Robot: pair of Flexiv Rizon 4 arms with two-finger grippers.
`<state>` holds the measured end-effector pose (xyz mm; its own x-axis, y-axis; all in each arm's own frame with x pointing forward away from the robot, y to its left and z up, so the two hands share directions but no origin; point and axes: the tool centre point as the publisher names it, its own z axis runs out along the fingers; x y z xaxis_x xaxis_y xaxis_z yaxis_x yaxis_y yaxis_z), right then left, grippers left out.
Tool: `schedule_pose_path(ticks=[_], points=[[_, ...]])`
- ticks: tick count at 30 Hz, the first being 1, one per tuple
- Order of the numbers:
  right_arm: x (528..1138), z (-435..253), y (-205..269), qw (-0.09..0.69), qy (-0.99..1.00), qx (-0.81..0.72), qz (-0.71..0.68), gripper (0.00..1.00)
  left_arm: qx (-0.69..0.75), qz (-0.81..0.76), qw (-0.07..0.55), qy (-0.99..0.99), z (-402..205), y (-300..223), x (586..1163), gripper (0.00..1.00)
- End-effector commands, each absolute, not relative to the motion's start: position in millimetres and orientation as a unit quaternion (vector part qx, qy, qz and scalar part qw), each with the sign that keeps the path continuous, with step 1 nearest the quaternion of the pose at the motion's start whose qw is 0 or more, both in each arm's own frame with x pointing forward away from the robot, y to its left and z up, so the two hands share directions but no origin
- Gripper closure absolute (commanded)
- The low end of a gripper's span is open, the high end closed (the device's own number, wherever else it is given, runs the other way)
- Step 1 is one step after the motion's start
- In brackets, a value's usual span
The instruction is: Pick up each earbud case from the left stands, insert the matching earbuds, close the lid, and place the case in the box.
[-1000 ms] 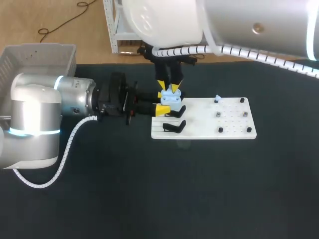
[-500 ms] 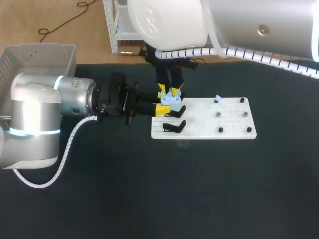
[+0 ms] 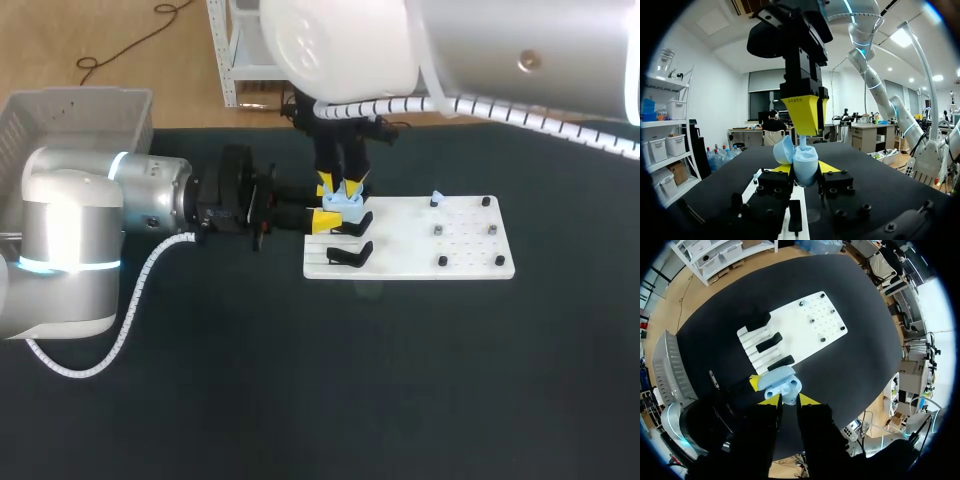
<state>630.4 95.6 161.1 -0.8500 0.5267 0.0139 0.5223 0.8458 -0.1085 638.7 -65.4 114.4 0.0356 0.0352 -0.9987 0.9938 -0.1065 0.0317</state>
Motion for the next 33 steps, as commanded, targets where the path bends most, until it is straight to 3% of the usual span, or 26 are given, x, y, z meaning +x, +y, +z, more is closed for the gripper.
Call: schedule_pose_path(ticks=[1,23,26,28,30,33], points=[[629,161,95,0.021,-0.960,-0.274,0.050,1.00,0.544,-0.508,0.472,0.473,114,-65,639,1.00],[634,151,91,0.024,-0.956,-0.285,0.061,1.00,0.544,-0.508,0.472,0.473,114,-65,639,1.00],[634,150,91,0.025,-0.956,-0.285,0.061,0.52,0.544,-0.508,0.472,0.473,114,-65,639,1.00],[633,152,91,0.024,-0.957,-0.284,0.058,0.30,0.544,-0.508,0.472,0.473,114,-65,639,1.00],[630,154,91,0.022,-0.957,-0.283,0.055,0.21,0.544,-0.508,0.472,0.473,114,-65,639,1.00],[623,162,89,0.013,-0.958,-0.282,0.044,0.22,0.544,-0.508,0.472,0.473,114,-65,639,1.00]])
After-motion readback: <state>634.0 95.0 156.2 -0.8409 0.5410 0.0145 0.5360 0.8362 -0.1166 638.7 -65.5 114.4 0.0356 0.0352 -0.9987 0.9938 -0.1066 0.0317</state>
